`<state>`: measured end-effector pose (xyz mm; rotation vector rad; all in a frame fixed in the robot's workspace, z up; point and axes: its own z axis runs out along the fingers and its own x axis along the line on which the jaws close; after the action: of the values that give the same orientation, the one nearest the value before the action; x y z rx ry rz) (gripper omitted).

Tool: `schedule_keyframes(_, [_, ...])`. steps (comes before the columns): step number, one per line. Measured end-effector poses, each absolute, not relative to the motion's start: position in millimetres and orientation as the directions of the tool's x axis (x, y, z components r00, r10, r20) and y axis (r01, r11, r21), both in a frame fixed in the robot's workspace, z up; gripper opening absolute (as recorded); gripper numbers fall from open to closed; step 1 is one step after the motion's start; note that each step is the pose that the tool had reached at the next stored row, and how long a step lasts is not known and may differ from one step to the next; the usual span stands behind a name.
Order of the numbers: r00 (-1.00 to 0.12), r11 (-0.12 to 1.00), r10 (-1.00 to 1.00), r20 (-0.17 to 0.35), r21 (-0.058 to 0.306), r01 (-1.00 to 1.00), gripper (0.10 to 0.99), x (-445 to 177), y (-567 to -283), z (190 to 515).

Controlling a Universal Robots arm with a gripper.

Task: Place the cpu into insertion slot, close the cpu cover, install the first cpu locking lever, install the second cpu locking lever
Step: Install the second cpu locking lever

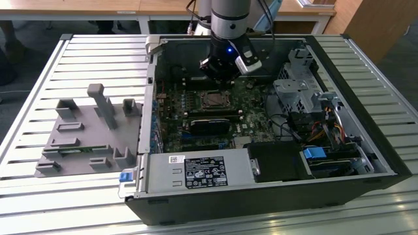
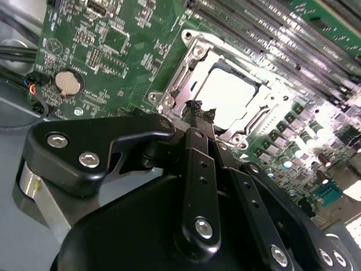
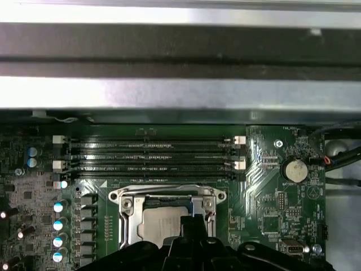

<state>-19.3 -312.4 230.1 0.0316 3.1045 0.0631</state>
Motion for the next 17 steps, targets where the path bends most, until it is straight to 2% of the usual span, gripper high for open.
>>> schedule_keyframes(17, [-0.999, 0.999, 0.021, -0.036, 0.041, 0.02, 0.106, -19, -325, 237])
